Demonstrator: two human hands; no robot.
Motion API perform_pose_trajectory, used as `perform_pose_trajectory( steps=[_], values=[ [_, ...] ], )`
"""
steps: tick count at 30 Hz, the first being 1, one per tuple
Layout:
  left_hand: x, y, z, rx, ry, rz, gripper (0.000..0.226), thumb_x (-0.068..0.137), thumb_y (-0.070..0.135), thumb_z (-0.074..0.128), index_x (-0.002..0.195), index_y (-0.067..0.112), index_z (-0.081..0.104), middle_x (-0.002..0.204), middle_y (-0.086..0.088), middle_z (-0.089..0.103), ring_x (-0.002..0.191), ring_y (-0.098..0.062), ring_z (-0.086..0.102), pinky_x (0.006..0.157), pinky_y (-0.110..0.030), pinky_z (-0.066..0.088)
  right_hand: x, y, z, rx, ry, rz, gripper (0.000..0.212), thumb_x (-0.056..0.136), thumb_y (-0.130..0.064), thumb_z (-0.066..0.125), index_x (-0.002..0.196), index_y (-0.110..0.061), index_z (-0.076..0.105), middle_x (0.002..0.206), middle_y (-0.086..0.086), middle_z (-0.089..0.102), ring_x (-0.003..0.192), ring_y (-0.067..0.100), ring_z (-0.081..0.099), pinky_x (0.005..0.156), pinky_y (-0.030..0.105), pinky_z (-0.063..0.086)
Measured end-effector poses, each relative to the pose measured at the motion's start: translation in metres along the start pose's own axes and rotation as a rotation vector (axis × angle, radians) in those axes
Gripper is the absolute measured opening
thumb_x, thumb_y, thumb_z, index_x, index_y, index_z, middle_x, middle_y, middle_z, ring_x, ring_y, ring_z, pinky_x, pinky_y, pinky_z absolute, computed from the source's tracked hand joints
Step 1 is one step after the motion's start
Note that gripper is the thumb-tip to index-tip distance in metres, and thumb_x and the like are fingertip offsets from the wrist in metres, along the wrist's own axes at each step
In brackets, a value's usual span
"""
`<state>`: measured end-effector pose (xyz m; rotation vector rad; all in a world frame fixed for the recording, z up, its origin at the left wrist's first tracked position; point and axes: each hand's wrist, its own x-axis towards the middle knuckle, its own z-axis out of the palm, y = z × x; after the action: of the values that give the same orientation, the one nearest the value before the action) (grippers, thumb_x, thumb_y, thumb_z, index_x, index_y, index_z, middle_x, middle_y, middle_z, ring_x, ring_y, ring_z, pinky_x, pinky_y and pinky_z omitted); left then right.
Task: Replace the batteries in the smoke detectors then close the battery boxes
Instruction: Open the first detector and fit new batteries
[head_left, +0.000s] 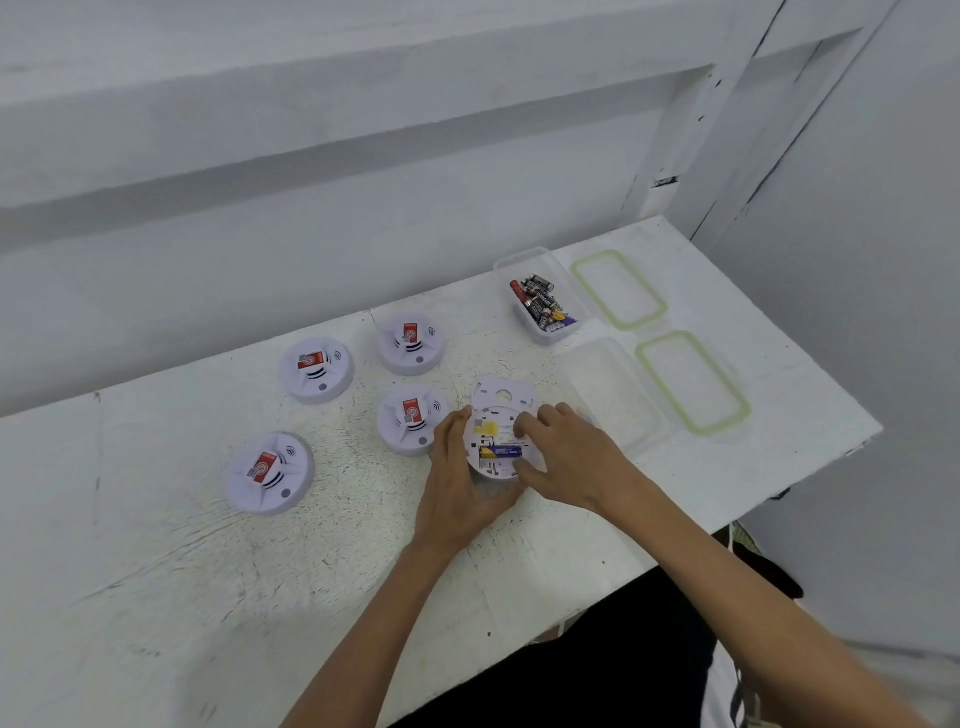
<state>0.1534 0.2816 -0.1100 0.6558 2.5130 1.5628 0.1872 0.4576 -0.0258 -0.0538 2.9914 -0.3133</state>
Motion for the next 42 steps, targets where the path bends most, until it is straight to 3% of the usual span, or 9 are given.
perform_pose_trajectory(
  steps=[4, 7, 12, 16, 22, 25, 28, 36, 42],
  values=[
    [0.000, -0.001, 0.000, -0.004, 0.024, -0.036, 0.107, 0.069, 0.057, 0.083, 0.150, 0.012, 0.029, 0.150, -0.004, 0.038, 0.142, -0.020, 0.039, 0.106, -0.025, 0.043, -0.001, -0.007, -0.007, -0.032, -0.022, -0.067, 0.039, 0.089, -0.048, 0.059, 0.105, -0.013, 0.060, 0.134, 0.008, 0.045, 0.121, 0.023, 0.042, 0.083, 0.034, 0.047],
    [-0.001, 0.001, -0.001, 0.016, 0.013, -0.055, 0.108, 0.067, 0.060, 0.080, 0.149, 0.008, 0.031, 0.149, -0.006, 0.039, 0.139, -0.019, 0.040, 0.105, -0.026, 0.043, -0.001, -0.010, -0.006, 0.042, -0.056, -0.103, 0.039, 0.090, -0.043, 0.061, 0.110, -0.010, 0.059, 0.154, 0.008, 0.035, 0.142, 0.024, 0.032, 0.099, 0.037, 0.044],
    [0.000, 0.000, -0.003, -0.015, 0.012, -0.076, 0.101, 0.072, 0.059, 0.079, 0.149, 0.014, 0.033, 0.148, -0.001, 0.045, 0.137, -0.021, 0.046, 0.106, -0.041, 0.050, 0.002, -0.015, -0.006, -0.015, -0.014, -0.053, 0.049, 0.089, -0.046, 0.060, 0.125, -0.014, 0.051, 0.135, 0.005, 0.047, 0.123, 0.022, 0.043, 0.088, 0.034, 0.048],
    [-0.001, -0.002, -0.003, 0.000, -0.017, -0.070, 0.097, 0.073, 0.054, 0.078, 0.151, 0.017, 0.032, 0.148, 0.001, 0.045, 0.136, -0.019, 0.046, 0.105, -0.042, 0.051, 0.008, -0.014, -0.001, 0.013, 0.001, -0.066, 0.064, 0.082, -0.051, 0.064, 0.134, -0.019, 0.045, 0.129, 0.004, 0.043, 0.115, 0.022, 0.040, 0.082, 0.033, 0.052],
    [-0.001, 0.000, -0.006, -0.017, -0.041, -0.104, 0.098, 0.072, 0.040, 0.085, 0.152, 0.023, 0.032, 0.148, 0.008, 0.045, 0.134, -0.012, 0.048, 0.103, -0.032, 0.049, 0.024, -0.018, 0.009, 0.114, 0.013, -0.015, 0.056, 0.089, -0.060, 0.053, 0.124, -0.016, 0.050, 0.117, 0.003, 0.046, 0.106, 0.019, 0.042, 0.081, 0.035, 0.050],
    [-0.001, 0.000, -0.004, 0.003, -0.036, -0.080, 0.097, 0.072, 0.040, 0.086, 0.152, 0.022, 0.034, 0.150, 0.010, 0.045, 0.136, -0.006, 0.045, 0.103, -0.012, 0.039, 0.028, -0.019, 0.014, 0.126, 0.020, 0.001, 0.042, 0.098, -0.048, 0.047, 0.120, -0.013, 0.050, 0.111, 0.005, 0.052, 0.095, 0.021, 0.048, 0.077, 0.036, 0.049],
    [-0.001, 0.004, -0.004, 0.009, -0.034, -0.101, 0.098, 0.072, 0.042, 0.089, 0.152, 0.021, 0.037, 0.143, 0.018, 0.046, 0.129, 0.013, 0.040, 0.096, 0.003, 0.033, 0.031, -0.021, 0.017, 0.081, 0.063, -0.001, 0.033, 0.101, -0.038, 0.045, 0.115, -0.009, 0.052, 0.102, 0.007, 0.055, 0.084, 0.023, 0.050, 0.065, 0.035, 0.044],
    [-0.002, 0.005, -0.002, 0.000, -0.052, -0.114, 0.102, 0.073, 0.065, 0.076, 0.156, 0.025, 0.032, 0.151, 0.019, 0.040, 0.137, 0.004, 0.039, 0.106, -0.008, 0.030, 0.045, -0.024, 0.021, 0.016, 0.076, 0.061, 0.030, 0.102, -0.033, 0.045, 0.118, -0.009, 0.052, 0.097, 0.008, 0.058, 0.080, 0.025, 0.054, 0.056, 0.033, 0.033],
    [-0.002, 0.003, -0.001, -0.009, -0.062, -0.107, 0.106, 0.071, 0.072, 0.071, 0.157, 0.022, 0.032, 0.152, 0.020, 0.039, 0.137, 0.005, 0.039, 0.103, 0.000, 0.026, 0.046, -0.024, 0.024, 0.070, 0.138, 0.086, 0.025, 0.097, -0.030, 0.051, 0.106, -0.008, 0.055, 0.087, 0.008, 0.058, 0.068, 0.020, 0.042, 0.053, 0.032, 0.032]
  ],
)
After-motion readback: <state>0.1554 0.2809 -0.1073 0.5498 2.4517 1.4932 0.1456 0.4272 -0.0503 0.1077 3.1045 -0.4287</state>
